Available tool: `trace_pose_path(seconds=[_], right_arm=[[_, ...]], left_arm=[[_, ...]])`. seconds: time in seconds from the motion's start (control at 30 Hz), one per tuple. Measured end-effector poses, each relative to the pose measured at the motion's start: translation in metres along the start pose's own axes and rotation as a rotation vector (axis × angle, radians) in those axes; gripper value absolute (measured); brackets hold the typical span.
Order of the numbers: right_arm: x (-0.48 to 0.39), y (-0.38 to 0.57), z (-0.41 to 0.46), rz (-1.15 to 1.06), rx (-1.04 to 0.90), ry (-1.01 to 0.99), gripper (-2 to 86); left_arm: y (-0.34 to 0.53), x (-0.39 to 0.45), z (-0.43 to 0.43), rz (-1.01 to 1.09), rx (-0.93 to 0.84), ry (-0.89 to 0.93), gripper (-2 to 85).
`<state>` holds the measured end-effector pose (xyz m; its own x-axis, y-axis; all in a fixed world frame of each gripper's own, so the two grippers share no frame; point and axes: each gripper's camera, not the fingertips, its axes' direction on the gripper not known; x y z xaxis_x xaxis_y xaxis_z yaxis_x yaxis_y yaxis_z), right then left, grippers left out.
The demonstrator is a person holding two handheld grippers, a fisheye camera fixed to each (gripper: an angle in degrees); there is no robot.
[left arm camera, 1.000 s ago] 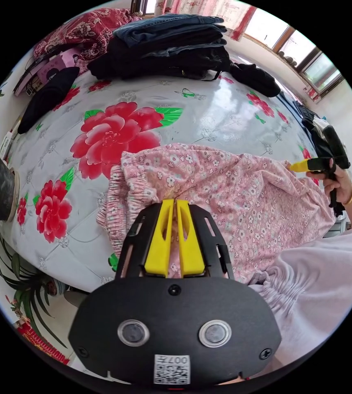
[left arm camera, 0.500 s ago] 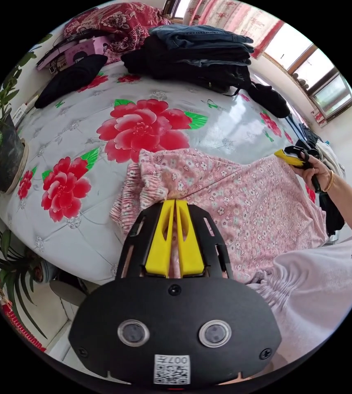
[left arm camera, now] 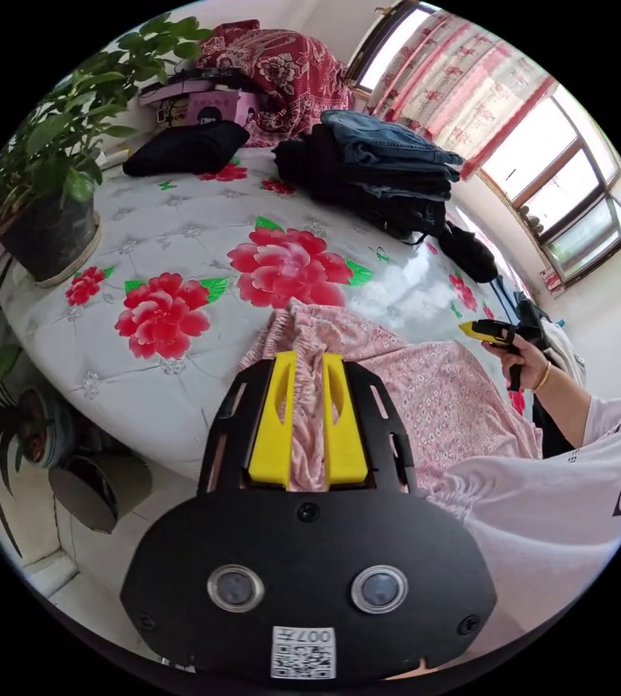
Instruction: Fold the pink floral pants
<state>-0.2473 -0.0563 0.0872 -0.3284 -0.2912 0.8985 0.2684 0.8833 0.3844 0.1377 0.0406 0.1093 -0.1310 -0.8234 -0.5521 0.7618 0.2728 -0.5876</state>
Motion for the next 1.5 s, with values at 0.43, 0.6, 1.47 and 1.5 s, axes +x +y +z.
trace_pose_path(seconds=[0.43,0.6,1.47,1.5], right_arm=[[-0.028,0.140,0.062,-0.042,0.105,0.069,0.0],[-0.043,0.182,0.073,-0.052,0.199,0.116,0.3],[0.023,0.442,0.111,0.716,0.916,0.478,7.7],[0.024,0.437,0.112,0.709,0.914,0.491,7.8]], left_arm=[[0.034,-0.016,0.043,-0.130,-0.236,-0.124,5.4],[0.005,0.014,0.009,-0.005,-0.141,-0.125,2.0],[-0.044,0.066,0.071,0.483,-0.055,0.090,8.1],[-0.042,0.080,0.083,0.525,-0.094,0.133,8.2]])
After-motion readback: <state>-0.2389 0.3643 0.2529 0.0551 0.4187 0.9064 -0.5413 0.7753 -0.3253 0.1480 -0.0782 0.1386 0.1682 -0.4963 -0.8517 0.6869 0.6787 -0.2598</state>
